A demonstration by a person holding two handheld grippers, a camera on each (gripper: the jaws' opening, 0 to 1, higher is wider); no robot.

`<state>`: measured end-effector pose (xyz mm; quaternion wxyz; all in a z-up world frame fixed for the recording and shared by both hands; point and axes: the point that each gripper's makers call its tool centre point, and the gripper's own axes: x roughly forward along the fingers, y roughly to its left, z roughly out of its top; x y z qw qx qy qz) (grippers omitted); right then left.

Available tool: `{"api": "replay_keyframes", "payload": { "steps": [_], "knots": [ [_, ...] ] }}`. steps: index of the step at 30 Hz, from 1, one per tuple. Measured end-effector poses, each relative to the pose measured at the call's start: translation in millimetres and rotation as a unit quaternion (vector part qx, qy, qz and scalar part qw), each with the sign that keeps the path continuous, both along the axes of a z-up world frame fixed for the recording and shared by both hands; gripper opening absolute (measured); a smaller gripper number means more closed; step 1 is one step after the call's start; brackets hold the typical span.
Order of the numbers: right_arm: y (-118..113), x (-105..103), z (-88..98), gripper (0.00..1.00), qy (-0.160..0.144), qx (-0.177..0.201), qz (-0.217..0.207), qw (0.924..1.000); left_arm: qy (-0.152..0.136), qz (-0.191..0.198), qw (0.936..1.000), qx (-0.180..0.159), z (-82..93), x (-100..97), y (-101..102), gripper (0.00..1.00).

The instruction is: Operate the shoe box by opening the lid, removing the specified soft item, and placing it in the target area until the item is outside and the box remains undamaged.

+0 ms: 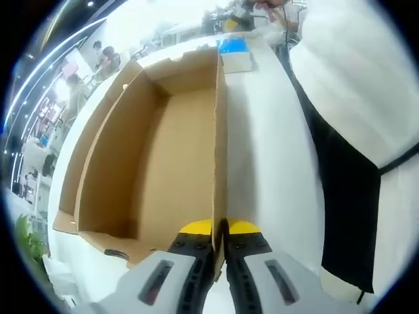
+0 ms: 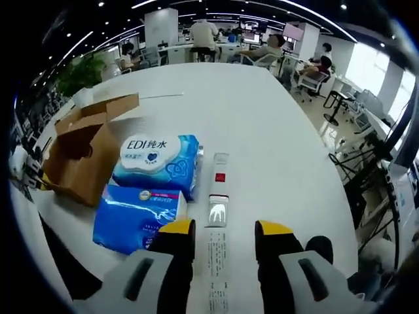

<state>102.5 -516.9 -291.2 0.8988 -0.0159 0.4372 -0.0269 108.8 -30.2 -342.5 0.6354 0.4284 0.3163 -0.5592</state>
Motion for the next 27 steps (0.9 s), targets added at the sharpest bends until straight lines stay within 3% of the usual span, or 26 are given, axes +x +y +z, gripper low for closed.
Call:
{"api": "replay_keyframes", "payload": {
  "steps": [8, 13, 17, 27],
  "knots": [
    [-11.8, 9.3, 5.9, 0.31, 0.0, 0.014, -0.027, 0.9995, 0.002, 0.01, 0.9999, -0.002, 1.1, 0.8, -0.1, 0.04],
    [-10.7, 27.0, 22.3, 0.37, 0.006, 0.014, -0.03, 0.9994, 0.013, 0.028, 0.9995, -0.005, 1.5, 2.2, 0.1, 0.04],
    [4.3, 36.6, 38.1, 0.32, 0.009, 0.005, -0.019, 0.9998, 0.013, 0.022, 0.9997, -0.004, 1.5, 1.3, 0.1, 0.04],
    [12.9, 43.8, 33.8, 0.26, 0.047, 0.008, -0.009, 0.9988, 0.018, 0.021, 0.9996, -0.001, 1.0, 0.9, 0.1, 0.03]
  ]
}}
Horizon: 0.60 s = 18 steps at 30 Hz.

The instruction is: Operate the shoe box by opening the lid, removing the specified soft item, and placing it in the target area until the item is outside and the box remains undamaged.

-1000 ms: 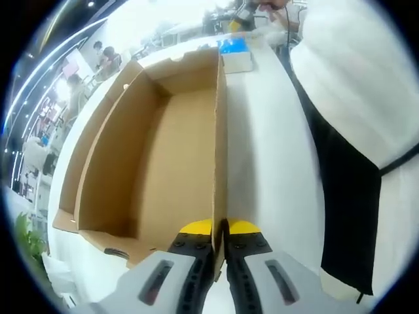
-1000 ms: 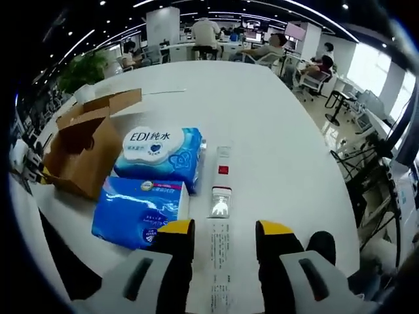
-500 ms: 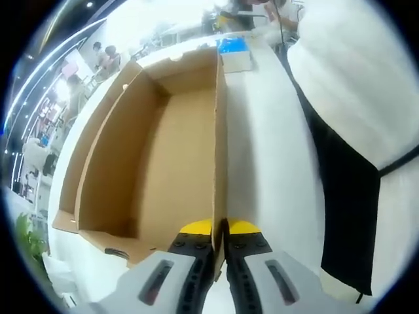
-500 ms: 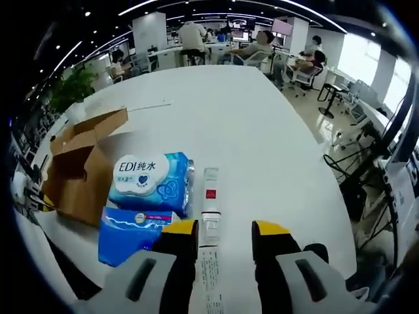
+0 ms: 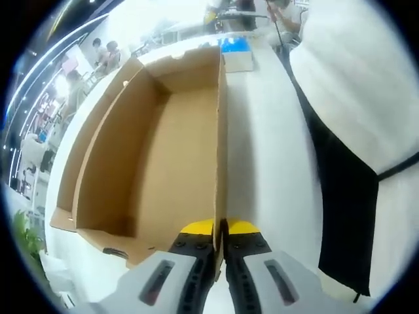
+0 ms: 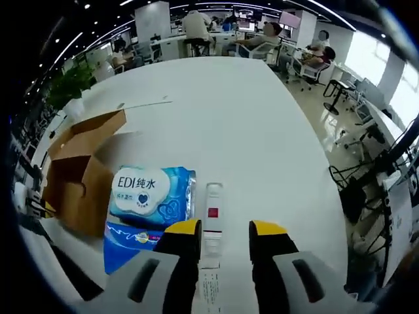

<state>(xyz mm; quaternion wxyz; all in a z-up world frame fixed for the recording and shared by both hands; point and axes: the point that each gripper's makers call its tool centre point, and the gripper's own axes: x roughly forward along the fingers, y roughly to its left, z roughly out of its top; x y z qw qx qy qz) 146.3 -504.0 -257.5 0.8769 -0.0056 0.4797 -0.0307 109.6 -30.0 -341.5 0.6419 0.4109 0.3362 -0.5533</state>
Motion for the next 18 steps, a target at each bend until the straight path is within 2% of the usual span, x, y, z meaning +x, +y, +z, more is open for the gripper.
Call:
{"api": "replay_keyframes", "payload": {
  "steps": [8, 11, 15, 16, 18],
  "knots": [
    [-1.7, 15.2, -4.8, 0.24, 0.007, 0.017, -0.006, 0.9998, 0.001, 0.001, 1.0, -0.001, -0.4, 0.0, -0.3, 0.03],
    [3.9, 16.8, -16.9, 0.25, 0.033, 0.039, -0.008, 0.9987, 0.0, 0.001, 1.0, -0.001, -0.4, -0.1, -0.4, 0.03],
    [5.3, 20.6, -30.2, 0.24, 0.054, 0.03, 0.009, 0.9981, 0.001, 0.001, 1.0, -0.001, -0.4, -0.1, -0.4, 0.03],
    [5.8, 20.1, -35.1, 0.24, 0.068, 0.027, 0.016, 0.9972, 0.001, 0.001, 1.0, -0.001, -0.4, 0.0, -0.4, 0.03],
    [6.2, 24.8, -39.5, 0.23, 0.071, 0.021, 0.027, 0.9969, 0.001, 0.002, 1.0, 0.0, -0.4, -0.1, -0.4, 0.03]
  ]
}}
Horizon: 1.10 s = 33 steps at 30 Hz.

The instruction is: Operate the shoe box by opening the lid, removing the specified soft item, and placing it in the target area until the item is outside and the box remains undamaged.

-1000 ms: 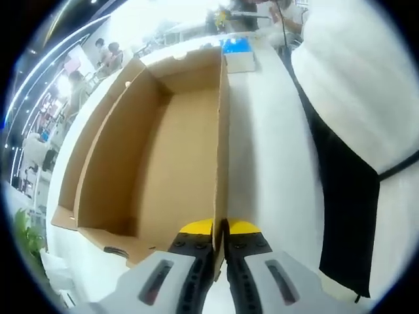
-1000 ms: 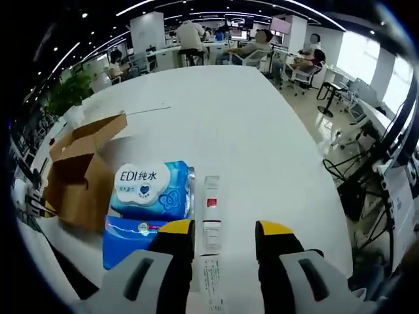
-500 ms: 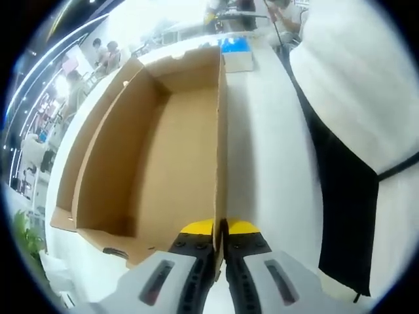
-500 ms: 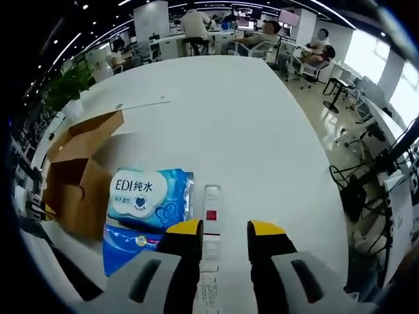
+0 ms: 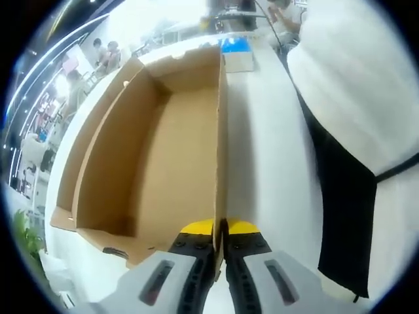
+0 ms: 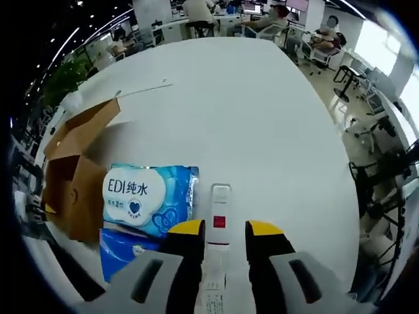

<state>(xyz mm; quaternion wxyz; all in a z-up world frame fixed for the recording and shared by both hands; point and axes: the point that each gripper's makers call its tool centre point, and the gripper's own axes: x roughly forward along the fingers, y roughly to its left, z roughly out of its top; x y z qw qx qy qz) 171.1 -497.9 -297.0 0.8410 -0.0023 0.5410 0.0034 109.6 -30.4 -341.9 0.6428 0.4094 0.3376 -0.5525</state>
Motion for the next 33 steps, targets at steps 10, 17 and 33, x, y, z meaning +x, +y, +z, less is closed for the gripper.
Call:
{"api": "replay_keyframes", "payload": {
  "steps": [10, 17, 33],
  "knots": [
    [4.2, 3.0, -25.5, 0.23, 0.045, 0.007, 0.017, 0.9988, 0.003, -0.001, 1.0, 0.001, 0.2, -0.2, 0.1, 0.03],
    [1.2, -2.1, -37.0, 0.22, 0.064, 0.001, 0.02, 0.9978, 0.005, 0.0, 1.0, 0.001, 0.3, -0.5, 0.3, 0.03],
    [0.7, 4.1, -46.3, 0.19, 0.067, -0.007, 0.037, 0.9971, 0.008, 0.007, 0.9999, 0.003, -0.7, -0.4, 0.1, 0.03]
  ]
}}
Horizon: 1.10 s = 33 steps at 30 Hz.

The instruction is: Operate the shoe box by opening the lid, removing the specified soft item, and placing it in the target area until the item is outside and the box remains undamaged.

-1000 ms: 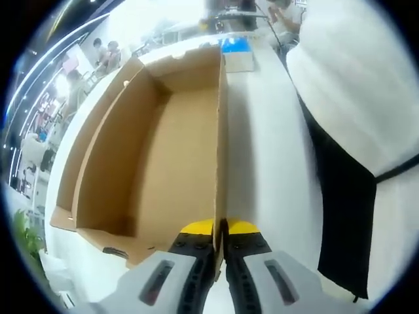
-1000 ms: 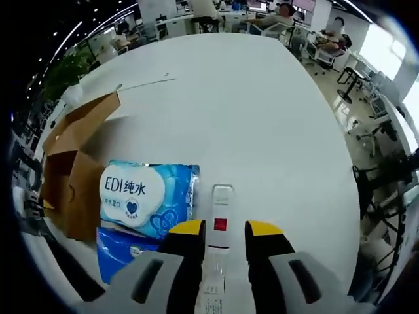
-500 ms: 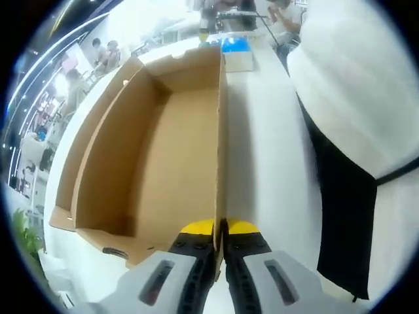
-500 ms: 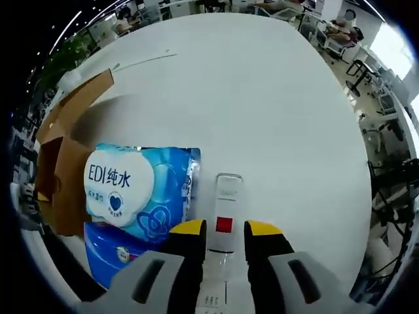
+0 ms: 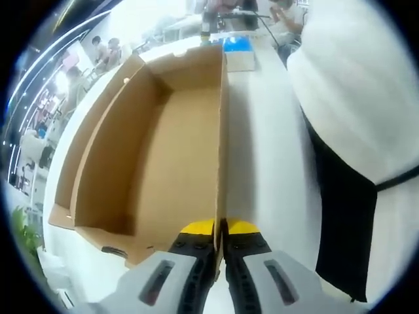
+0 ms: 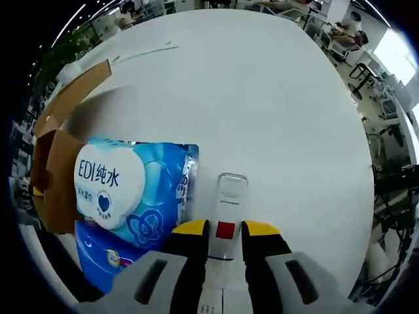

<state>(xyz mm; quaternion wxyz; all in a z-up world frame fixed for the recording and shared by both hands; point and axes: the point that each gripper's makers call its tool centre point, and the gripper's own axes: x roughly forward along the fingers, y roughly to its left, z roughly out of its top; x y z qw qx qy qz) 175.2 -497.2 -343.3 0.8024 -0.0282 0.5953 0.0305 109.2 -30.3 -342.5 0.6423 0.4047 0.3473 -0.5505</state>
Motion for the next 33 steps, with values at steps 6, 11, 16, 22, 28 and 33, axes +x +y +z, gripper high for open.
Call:
{"api": "replay_keyframes", "payload": {
  "steps": [6, 11, 16, 22, 28, 33],
  "knots": [
    [-0.2, 13.1, 0.8, 0.19, -0.011, -0.001, 0.008, 0.9999, 0.0, 0.003, 1.0, 0.002, 0.1, 0.0, 0.2, 0.03],
    [0.8, 22.8, 0.8, 0.19, -0.019, -0.005, 0.017, 0.9997, 0.0, 0.005, 1.0, 0.004, 0.2, 0.0, 0.5, 0.03],
    [-0.2, 30.0, 0.3, 0.19, -0.028, -0.006, 0.024, 0.9993, 0.0, 0.006, 1.0, 0.007, 0.0, 0.2, 0.8, 0.03],
    [-1.1, 34.9, -0.2, 0.19, -0.033, -0.004, 0.02, 0.9992, 0.0, 0.006, 0.9999, 0.009, 0.0, 0.2, 1.1, 0.03],
    [0.1, 36.9, -1.3, 0.2, -0.036, -0.016, 0.044, 0.9983, -0.001, 0.008, 0.9999, 0.011, -0.3, 0.3, 1.4, 0.03],
    [-0.7, 33.8, 3.8, 0.27, -0.049, -0.018, 0.025, 0.9983, -0.002, 0.007, 0.9999, 0.011, -0.2, 0.1, 1.2, 0.03]
  ]
}}
